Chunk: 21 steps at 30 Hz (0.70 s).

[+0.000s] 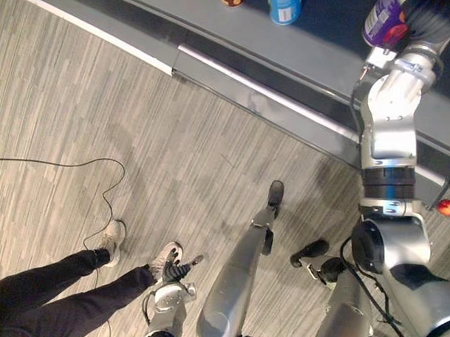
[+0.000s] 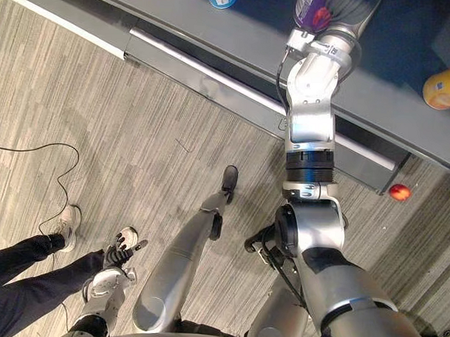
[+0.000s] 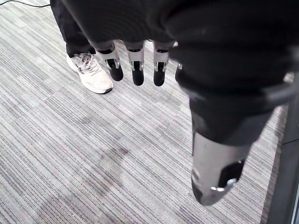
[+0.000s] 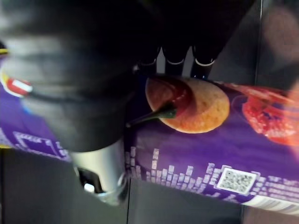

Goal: Put the gum and the chips on the shelf.

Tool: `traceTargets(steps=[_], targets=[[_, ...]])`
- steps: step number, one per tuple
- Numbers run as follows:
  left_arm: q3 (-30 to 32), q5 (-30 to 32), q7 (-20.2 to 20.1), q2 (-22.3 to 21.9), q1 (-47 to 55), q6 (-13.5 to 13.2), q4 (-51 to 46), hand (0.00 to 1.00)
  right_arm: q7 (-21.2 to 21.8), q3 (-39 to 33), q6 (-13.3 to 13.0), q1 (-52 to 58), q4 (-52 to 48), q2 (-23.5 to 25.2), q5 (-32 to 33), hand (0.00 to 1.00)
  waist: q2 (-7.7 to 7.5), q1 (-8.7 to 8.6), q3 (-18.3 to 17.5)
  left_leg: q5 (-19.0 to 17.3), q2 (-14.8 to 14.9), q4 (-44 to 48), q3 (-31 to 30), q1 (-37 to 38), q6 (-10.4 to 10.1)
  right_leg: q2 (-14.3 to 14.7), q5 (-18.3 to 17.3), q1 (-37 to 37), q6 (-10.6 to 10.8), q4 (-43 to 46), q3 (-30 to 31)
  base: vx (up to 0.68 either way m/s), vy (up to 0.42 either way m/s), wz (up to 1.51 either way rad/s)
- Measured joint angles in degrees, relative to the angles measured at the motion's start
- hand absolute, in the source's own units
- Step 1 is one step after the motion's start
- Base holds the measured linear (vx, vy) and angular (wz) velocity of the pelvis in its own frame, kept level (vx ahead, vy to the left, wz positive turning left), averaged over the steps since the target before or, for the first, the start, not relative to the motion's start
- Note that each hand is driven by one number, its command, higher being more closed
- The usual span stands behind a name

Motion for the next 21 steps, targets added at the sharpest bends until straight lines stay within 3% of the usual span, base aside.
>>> traceTargets(steps=[21], targets=[[2.1, -0.1, 1.4, -0.9, -0.3, -0.6, 0.0, 0.0, -0.7, 0.3, 0.0, 0.3, 2.1, 2.9, 0.0, 1.0, -0.37, -0.39, 0.1, -0.2, 1.4, 1.2, 3.2, -2.8, 0.8, -0.6, -0.1, -3.1, -0.1, 1.5, 0.7, -0.02, -0.059, -0.02]])
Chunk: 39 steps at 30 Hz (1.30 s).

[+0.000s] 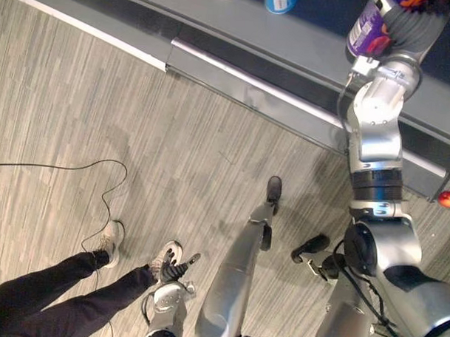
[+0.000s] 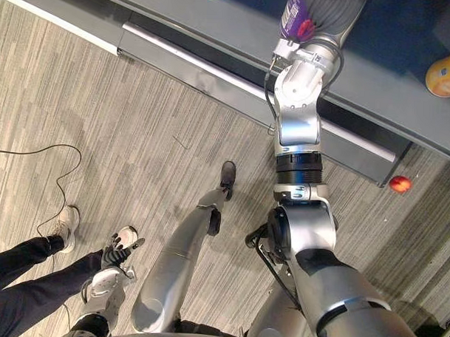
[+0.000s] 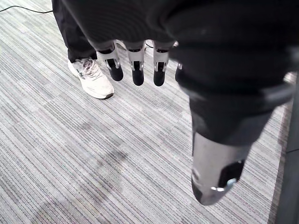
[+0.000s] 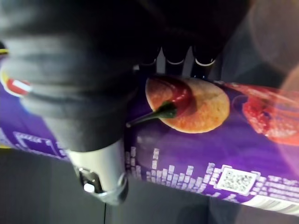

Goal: Put the gum and the chips on the shelf.

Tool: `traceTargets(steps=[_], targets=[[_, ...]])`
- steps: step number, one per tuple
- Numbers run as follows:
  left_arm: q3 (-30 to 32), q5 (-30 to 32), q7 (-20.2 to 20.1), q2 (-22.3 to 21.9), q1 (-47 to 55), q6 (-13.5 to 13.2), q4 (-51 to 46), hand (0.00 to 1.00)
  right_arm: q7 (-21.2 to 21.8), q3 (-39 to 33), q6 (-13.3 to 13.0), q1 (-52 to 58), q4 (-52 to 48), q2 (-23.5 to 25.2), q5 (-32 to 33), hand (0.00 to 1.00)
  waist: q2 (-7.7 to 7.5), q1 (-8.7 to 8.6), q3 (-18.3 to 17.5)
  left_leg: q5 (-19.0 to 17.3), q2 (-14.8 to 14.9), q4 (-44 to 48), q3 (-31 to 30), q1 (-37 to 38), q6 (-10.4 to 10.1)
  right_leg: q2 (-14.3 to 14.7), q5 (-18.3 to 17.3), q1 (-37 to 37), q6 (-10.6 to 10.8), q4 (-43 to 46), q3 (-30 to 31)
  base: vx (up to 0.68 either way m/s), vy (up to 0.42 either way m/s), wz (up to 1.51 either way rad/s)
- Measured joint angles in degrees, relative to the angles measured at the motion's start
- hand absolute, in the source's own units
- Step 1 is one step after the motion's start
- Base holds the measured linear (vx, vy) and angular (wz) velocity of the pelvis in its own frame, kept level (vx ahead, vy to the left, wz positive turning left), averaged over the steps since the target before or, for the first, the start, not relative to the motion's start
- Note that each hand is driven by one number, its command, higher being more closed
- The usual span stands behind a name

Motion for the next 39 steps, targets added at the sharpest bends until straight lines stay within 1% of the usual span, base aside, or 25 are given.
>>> traceTargets(steps=[5, 11, 14, 15, 32, 37, 39], targets=[[0.0, 0.0, 0.0, 0.0, 0.0, -0.3, 0.0, 0.0, -0.5, 0.0, 0.0, 0.0, 0.0, 0.0, 0.0, 1.0, -0.12, -0.16, 0.0, 0.3, 0.0, 0.1, 0.0, -0.7, 0.0, -0.1, 0.0, -0.8, 0.0, 0.3, 0.0, -0.01, -0.061, 0.0], [0.2, -0.1, 0.1, 0.0, 0.0, -0.7, 0.0, 0.0, -1.7, 0.0, 0.0, 0.0, 0.0, 0.0, 0.1, 1.0, -0.9, -0.52, 0.1, 0.2, 0.0, -0.1, 0.0, -1.2, 0.1, -0.1, -0.2, -1.4, -0.3, 0.4, 0.0, -0.04, -0.05, 0.0], [0.2, -0.1, 0.1, 0.0, 0.0, -0.7, 0.0, 0.0, -1.9, -0.2, 0.0, -0.1, 0.1, -0.1, 0.1, 1.0, -1.01, -0.68, 0.2, 0.4, 0.0, -0.1, 0.0, -1.8, 0.3, -0.2, -0.2, -1.9, -0.4, 0.6, -0.1, -0.04, -0.045, 0.02], [0.2, -0.1, 0.1, 0.0, 0.0, -0.7, 0.0, 0.0, -2.0, -0.1, 0.0, -0.1, 0.1, -0.1, 0.1, 0.0, -1.02, -0.67, 0.2, 0.4, -0.1, -0.1, 0.0, -1.8, 0.3, -0.3, -0.2, -1.9, -0.4, 0.7, -0.1, -0.03, -0.044, 0.03], [0.2, -0.1, 0.0, 0.0, 0.0, -0.8, -1.1, 0.0, -2.2, 0.0, -0.4, -2.2, 0.0, -1.3, 0.2, 0.0, -1.02, -0.79, 0.2, 0.8, 0.1, 0.8, 0.4, -3.1, 0.3, -0.8, -0.4, -3.7, -0.8, 2.2, 0.4, -0.04, -0.047, 0.0], [0.2, -0.1, 0.0, 0.0, 0.0, -0.7, -1.1, 0.0, -2.1, 0.3, -0.4, -2.1, 0.0, -0.7, 0.2, 0.0, -1.04, -0.86, 0.2, 0.7, 1.0, 0.8, 1.7, -2.7, 0.4, -0.2, -0.5, -3.7, -0.8, 1.5, 1.2, -0.07, -0.04, -0.09], [0.2, -0.1, 0.0, 0.0, 0.0, -0.7, -1.1, 0.0, -1.9, 0.7, -0.7, -1.2, 0.0, 0.8, 0.2, 0.0, -1.07, -1.21, 0.1, 0.9, 1.2, 0.8, 2.1, -2.1, 0.2, -0.1, -0.4, -3.2, -0.8, 1.3, 1.3, -0.06, -0.05, -0.09]])
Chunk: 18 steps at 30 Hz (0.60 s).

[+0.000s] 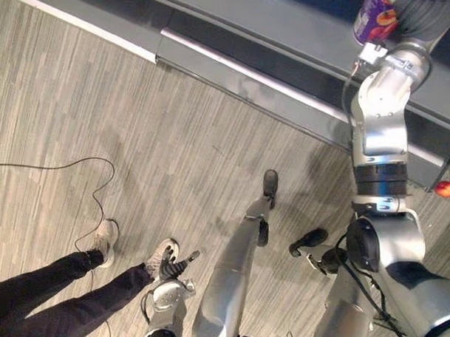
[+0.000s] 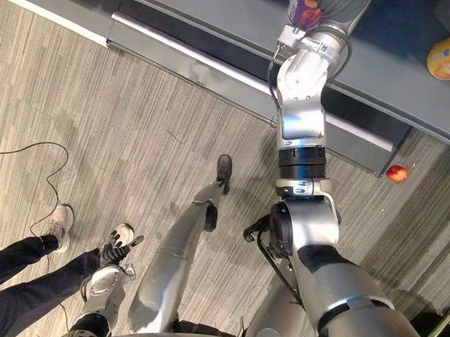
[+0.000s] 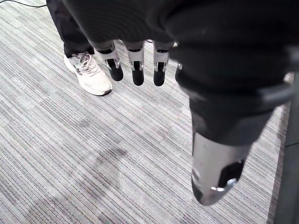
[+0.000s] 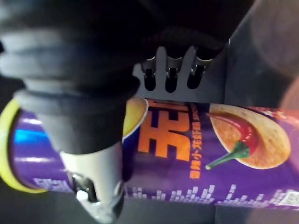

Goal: Put the gum and the chips on the shelf.

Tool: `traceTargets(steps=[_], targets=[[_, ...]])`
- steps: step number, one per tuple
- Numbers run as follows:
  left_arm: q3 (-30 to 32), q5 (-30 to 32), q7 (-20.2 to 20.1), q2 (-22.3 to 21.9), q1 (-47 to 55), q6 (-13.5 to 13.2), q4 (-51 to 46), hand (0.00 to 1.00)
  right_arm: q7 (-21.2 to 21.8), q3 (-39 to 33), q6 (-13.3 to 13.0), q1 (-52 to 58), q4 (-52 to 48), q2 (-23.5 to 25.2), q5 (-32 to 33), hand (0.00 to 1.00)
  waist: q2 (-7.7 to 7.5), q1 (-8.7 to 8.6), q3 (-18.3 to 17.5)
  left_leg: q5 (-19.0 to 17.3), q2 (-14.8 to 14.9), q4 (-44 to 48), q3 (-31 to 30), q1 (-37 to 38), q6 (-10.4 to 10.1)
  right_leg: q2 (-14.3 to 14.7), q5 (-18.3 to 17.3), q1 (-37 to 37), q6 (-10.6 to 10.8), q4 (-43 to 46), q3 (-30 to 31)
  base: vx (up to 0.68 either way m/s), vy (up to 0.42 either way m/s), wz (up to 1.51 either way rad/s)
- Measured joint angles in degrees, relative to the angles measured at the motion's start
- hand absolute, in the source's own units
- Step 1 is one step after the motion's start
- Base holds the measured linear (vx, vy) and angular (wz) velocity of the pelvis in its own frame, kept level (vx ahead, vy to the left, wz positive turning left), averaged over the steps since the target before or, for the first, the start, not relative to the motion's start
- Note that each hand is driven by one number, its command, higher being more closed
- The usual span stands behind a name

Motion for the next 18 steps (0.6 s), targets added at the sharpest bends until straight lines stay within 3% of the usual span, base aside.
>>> traceTargets(steps=[5, 11, 18], targets=[[0.0, 0.0, 0.0, 0.0, 0.0, 0.1, 0.1, 0.0, 0.5, 2.8, -0.1, 4.1, 0.0, 2.5, 0.0, 0.0, -0.56, -0.03, -0.3, 0.1, 0.7, -0.2, 0.4, 2.2, 0.0, 1.0, 0.1, 2.1, 0.1, -1.2, 0.1, -0.02, -0.073, -0.08], [0.0, 0.0, -0.1, -0.1, 0.1, 0.1, 0.1, 0.0, 2.0, 5.0, -0.1, 9.5, 0.0, 5.0, -0.2, 0.0, -2.24, -0.24, -1.1, -0.1, 1.9, -1.0, 1.1, 5.2, -0.1, 2.6, 0.5, 4.8, 0.3, -3.4, 0.8, 0.02, -0.108, -0.11], [0.0, 0.3, -0.1, -0.2, 0.1, 1.3, 1.5, 0.0, 3.0, 6.4, -0.1, 15.6, 0.0, 6.9, -0.4, 0.0, -3.2, -1.62, -1.5, -1.1, 3.1, -1.0, 1.8, 10.4, -0.5, 4.5, 1.0, 10.0, 0.6, -6.1, 1.5, 0.05, -0.115, -0.12]])
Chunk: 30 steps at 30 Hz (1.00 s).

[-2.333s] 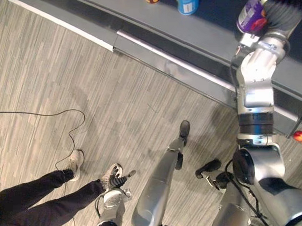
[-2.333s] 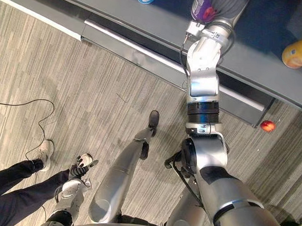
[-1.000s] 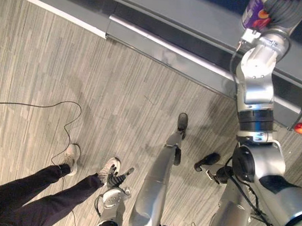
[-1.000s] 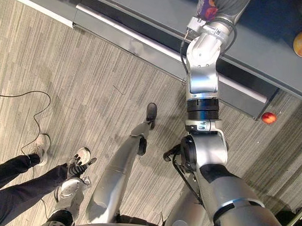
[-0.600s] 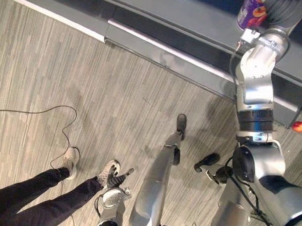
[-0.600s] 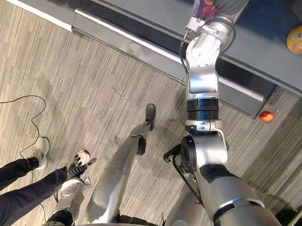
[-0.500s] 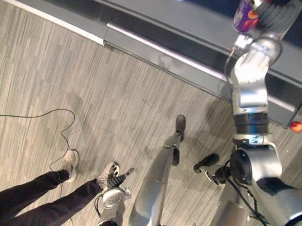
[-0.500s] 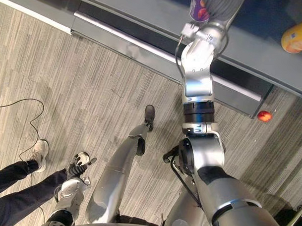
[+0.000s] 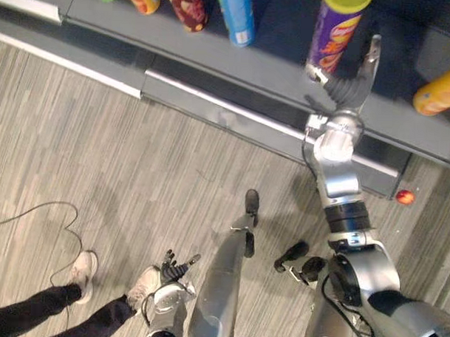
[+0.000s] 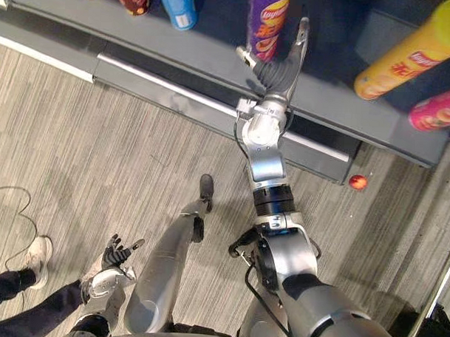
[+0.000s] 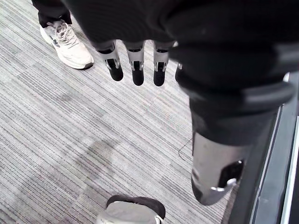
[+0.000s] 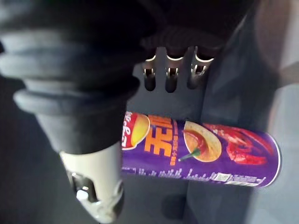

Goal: Put the gum and the chips on the shelf.

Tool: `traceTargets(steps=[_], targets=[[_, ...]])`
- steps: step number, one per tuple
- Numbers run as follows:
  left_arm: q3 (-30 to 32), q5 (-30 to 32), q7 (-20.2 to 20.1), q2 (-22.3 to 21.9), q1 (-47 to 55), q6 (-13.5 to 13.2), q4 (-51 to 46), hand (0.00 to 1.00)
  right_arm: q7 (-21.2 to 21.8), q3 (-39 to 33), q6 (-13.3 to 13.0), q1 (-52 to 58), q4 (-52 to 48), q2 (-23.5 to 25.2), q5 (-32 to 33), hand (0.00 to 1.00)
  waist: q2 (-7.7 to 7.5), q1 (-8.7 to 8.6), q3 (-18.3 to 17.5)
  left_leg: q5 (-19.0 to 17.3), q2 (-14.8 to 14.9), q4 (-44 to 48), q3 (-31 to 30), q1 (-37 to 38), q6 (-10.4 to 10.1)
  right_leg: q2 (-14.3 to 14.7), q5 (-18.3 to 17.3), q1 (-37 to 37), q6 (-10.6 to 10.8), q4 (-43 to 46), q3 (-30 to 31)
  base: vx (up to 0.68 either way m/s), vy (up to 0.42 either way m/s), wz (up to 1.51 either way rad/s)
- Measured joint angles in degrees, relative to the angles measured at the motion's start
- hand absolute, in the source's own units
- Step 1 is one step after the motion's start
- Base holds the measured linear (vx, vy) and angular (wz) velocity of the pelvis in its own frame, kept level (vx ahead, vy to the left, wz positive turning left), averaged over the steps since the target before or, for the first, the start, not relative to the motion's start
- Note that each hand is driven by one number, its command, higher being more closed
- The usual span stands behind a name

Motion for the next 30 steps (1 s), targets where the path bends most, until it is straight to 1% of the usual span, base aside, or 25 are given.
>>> traceTargets(steps=[3, 4, 6, 8, 9, 11, 12, 13, 14, 15, 17, 18, 19, 20, 21, 22, 24, 26, 27, 29, 30], targets=[[0.2, 0.3, 0.0, 0.0, 0.2, 0.2, 0.6, 0.0, -0.1, 0.8, 0.0, 3.8, 0.0, 0.1, -2.4, 0.0, -0.17, -0.19, -0.1, -0.8, 0.9, 0.0, 0.9, 2.8, -0.2, 1.1, 0.5, 2.6, 0.2, -1.6, 0.7, 0.04, -0.095, -0.21], [0.5, 0.4, 0.0, 0.2, 0.4, 0.2, 0.6, 0.0, -0.1, 1.6, 0.1, 5.2, 0.0, 0.2, -3.0, 0.0, -0.32, -0.72, -0.2, -1.0, 1.3, 0.0, 1.0, 3.7, -0.3, 1.7, 0.8, 3.6, 0.4, -2.4, 0.9, 0.04, -0.089, -0.2], [1.2, 0.8, 0.1, 0.4, 0.7, 0.4, 0.9, 0.0, -0.2, 2.0, 0.2, 7.0, 0.0, 1.3, -4.0, 0.0, -0.94, -1.48, -0.5, -1.3, 1.8, -0.1, 1.6, 4.9, -0.4, 2.2, 1.2, 4.5, 0.5, -3.3, 1.5, 0.06, -0.088, -0.23], [1.6, 1.0, 0.1, 0.4, 0.7, 0.9, 1.0, 0.0, -0.2, 2.3, 0.2, 10.2, 0.0, 2.5, -4.3, 0.0, -1.43, -1.5, -0.7, -1.8, 2.3, -0.2, 2.4, 6.9, -0.5, 2.9, 1.6, 6.1, 0.8, -4.5, 2.4, 0.06, -0.077, -0.33], [1.8, 1.1, 0.1, 0.5, 0.7, 0.9, 1.6, 0.0, -0.1, 4.3, 0.2, 13.8, 0.0, 3.0, -4.3, 0.0, -1.55, -1.5, -0.8, -2.5, 2.9, -0.3, 3.3, 9.3, -0.5, 3.8, 2.3, 8.5, 1.0, -6.1, 3.1, 0.05, -0.041, -0.39], [1.9, 1.2, -0.1, 0.5, 0.9, 1.0, 2.4, 0.0, 0.8, 6.4, 0.2, 17.3, -0.1, 4.3, -4.4, 0.0, -2.19, -1.69, -1.2, -3.1, 3.6, -0.7, 4.4, 11.7, -0.8, 4.9, 3.1, 10.3, 1.2, -8.1, 4.4, 0.04, -0.025, -0.44], [1.9, 1.8, -0.2, 1.0, 1.2, 1.0, 3.0, 0.0, 1.4, 8.9, 0.2, 20.2, -0.1, 5.2, -4.4, 0.0, -2.75, -2.52, -1.5, -3.4, 4.1, -1.4, 5.0, 13.5, -1.1, 5.9, 3.9, 12.0, 1.5, -10.1, 4.9, 0.04, -0.001, -0.39], [1.7, 2.7, -0.6, 2.0, 1.8, 1.3, 3.3, 0.0, 2.6, 11.3, 0.0, 23.4, 0.0, 5.9, -4.4, 0.0, -3.35, -3.33, -1.9, -3.5, 4.5, -2.2, 5.5, 15.3, -1.2, 6.9, 4.7, 13.7, 1.6, -12.2, 5.4, 0.06, 0.001, -0.38], [1.4, 2.8, -0.9, 2.3, 1.9, 1.4, 3.9, 0.0, 3.4, 12.3, 0.0, 25.0, 0.0, 5.8, -4.5, 0.0, -3.72, -3.6, -2.1, -3.7, 4.8, -2.3, 5.6, 16.0, -1.4, 7.6, 5.3, 14.5, 1.7, -13.4, 5.9, 0.07, 0.013, -0.45], [1.2, 2.8, -1.3, 3.0, 2.2, 1.5, 5.0, 0.0, 5.1, 14.2, -0.2, 27.9, 0.3, 5.4, -5.3, 0.0, -4.42, -4.15, -2.7, -4.1, 5.4, -3.0, 6.2, 17.6, -1.6, 8.9, 6.5, 16.0, 1.9, -16.0, 6.9, 0.07, 0.03, -0.47], [0.8, 3.1, -2.1, 4.2, 2.4, 1.8, 6.8, 0.0, 7.7, 15.7, -0.7, 31.7, 1.5, 4.3, -6.6, 0.0, -5.43, -4.46, -4.1, -4.3, 5.9, -4.0, 7.3, 19.6, -1.7, 10.1, 8.2, 17.6, 2.1, -19.3, 8.2, 0.07, 0.053, -0.52], [0.8, 3.4, -2.5, 4.6, 2.4, 2.2, 8.2, 0.0, 9.7, 15.7, -1.1, 34.3, 2.6, 3.4, -6.6, 0.0, -5.91, -4.65, -5.7, -4.7, 5.9, -4.0, 7.5, 20.0, -1.5, 10.6, 9.0, 17.8, 2.4, -20.5, 9.5, 0.08, 0.058, -0.43], [0.8, 3.4, -2.7, 4.7, 2.4, 2.3, 8.7, 0.0, 10.7, 15.4, -1.3, 35.6, 2.9, 2.9, -6.6, 0.0, -6.06, -4.71, -6.1, -4.8, 5.9, -4.0, 7.7, 20.6, -1.4, 10.6, 9.3, 18.4, 2.6, -21.1, 9.8, 0.1, 0.074, -0.44], [1.0, 3.5, -3.0, 4.8, 2.5, 2.6, 9.5, 0.0, 12.7, 15.4, -1.8, 38.7, 3.3, 1.3, -6.6, 0.0, -6.29, -4.84, -6.5, -5.2, 5.9, -4.1, 7.8, 22.4, -1.5, 10.8, 10.1, 19.9, 2.9, -22.6, 11.0, 0.1, 0.096, -0.46], [1.4, 3.9, -3.6, 4.7, 3.4, 2.7, 9.9, 0.0, 14.9, 15.5, -2.0, 41.9, 3.6, 0.1, -6.6, 0.0, -6.27, -4.87, -7.6, -6.0, 5.8, -4.3, 8.1, 24.0, -1.7, 11.3, 10.9, 21.7, 3.3, -24.4, 12.0, 0.09, 0.098, -0.45], [1.6, 4.5, -3.9, 4.7, 4.1, 2.7, 10.0, 0.0, 16.1, 15.4, -2.2, 43.7, 3.7, -0.4, -6.6, 0.0, -6.28, -5.17, -8.4, -6.2, 5.8, -4.6, 8.6, 24.8, -1.7, 11.4, 11.3, 22.3, 3.5, -25.2, 12.5, 0.07, 0.098, -0.39], [2.2, 5.1, -4.8, 4.7, 6.4, 2.8, 11.1, 0.0, 19.9, 15.4, -3.1, 50.5, 4.6, -1.5, -6.6, 0.0, -6.41, -6.72, -12.0, -6.4, 5.3, -7.0, 10.0, 27.7, -1.7, 11.7, 12.9, 24.7, 4.1, -28.7, 13.6, 0.06, 0.078, -0.33], [2.8, 5.1, -4.9, 4.5, 7.7, 3.2, 11.6, 0.0, 21.5, 15.4, -3.9, 54.1, 5.4, -2.3, -6.6, 0.0, -6.49, -7.31, -13.5, -6.4, 5.0, -8.6, 11.0, 29.8, -1.7, 11.8, 13.7, 25.9, 4.2, -30.4, 14.6, 0.04, 0.043, -0.35], [3.9, 5.3, -5.0, 4.3, 8.5, 3.4, 12.2, 0.0, 22.8, 15.3, -4.3, 56.2, 7.2, -2.4, -6.6, 0.0, -6.55, -7.63, -14.8, -6.2, 4.8, -10.1, 12.2, 31.7, -1.7, 11.9, 14.3, 26.9, 4.4, -31.4, 15.8, 0.04, 0.041, -0.4], [4.5, 5.5, -5.1, 3.9, 9.8, 3.4, 12.6, 0.0, 24.4, 14.9, -4.4, 59.3, 9.4, -2.7, -6.6, 0.0, -6.5, -7.74, -16.3, -5.2, 3.9, -13.5, 13.8, 35.1, -1.8, 11.9, 14.9, 28.6, 4.7, -33.1, 17.3, 0.03, 0.039, -0.43], [5.7, 5.9, -5.5, 3.5, 9.9, 3.6, 13.3, 0.0, 25.1, 14.2, -4.5, 61.4, 11.0, -2.8, -6.6, 0.0, -6.33, -7.77, -17.3, -3.9, 3.2, -16.9, 14.9, 37.5, -1.7, 11.8, 15.3, 29.4, 4.8, -34.0, 18.1, 0.01, 0.035, -0.33]])
